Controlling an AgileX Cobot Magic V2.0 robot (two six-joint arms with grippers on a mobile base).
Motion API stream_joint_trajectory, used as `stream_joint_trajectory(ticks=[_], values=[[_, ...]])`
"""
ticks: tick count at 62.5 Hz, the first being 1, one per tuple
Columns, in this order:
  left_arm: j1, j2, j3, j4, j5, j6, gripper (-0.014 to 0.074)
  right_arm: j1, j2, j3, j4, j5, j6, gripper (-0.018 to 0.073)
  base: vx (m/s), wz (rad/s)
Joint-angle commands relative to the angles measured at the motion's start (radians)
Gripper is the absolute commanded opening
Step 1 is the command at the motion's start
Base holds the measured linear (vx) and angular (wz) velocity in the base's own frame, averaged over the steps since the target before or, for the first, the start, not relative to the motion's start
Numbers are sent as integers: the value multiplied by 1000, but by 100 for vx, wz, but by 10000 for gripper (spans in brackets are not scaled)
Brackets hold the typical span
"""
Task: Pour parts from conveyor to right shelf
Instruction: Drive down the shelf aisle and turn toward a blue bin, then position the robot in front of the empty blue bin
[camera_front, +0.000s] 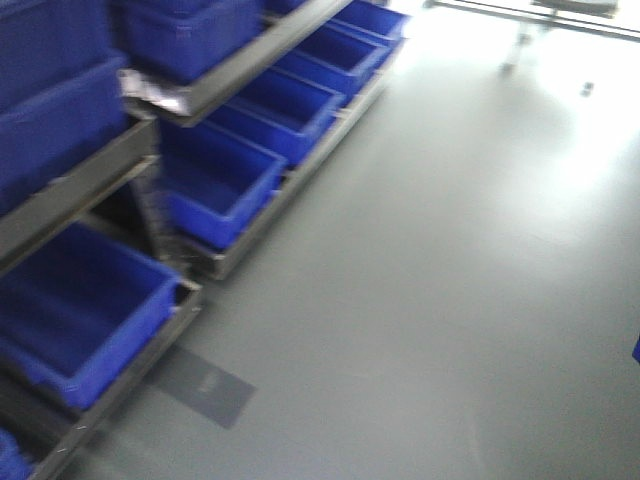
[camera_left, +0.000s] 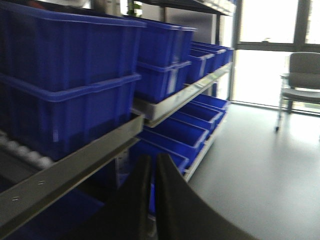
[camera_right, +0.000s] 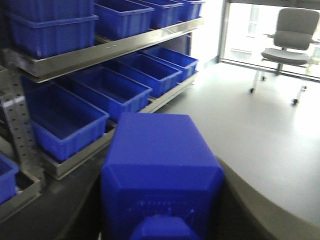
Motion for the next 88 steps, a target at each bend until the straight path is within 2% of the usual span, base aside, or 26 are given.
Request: stream_joint_trajectory(ticks=[1,43,69,88], values=[[1,-12,30,-2,-73,-8,-6,-5,12,-29,-12,-85,-7,-9,29,111],[2,-12,30,-2,-73,-8,-6,-5,12,-29,-12,-86,-7,-9,23,94],[2,-12,30,-2,-73,-8,-6,-5,12,-29,-12,-86,-7,-9,14,60],[2,-12,30,-2,-73,-8,-6,-5,12,-29,-12,-85,-7,-9,12,32]])
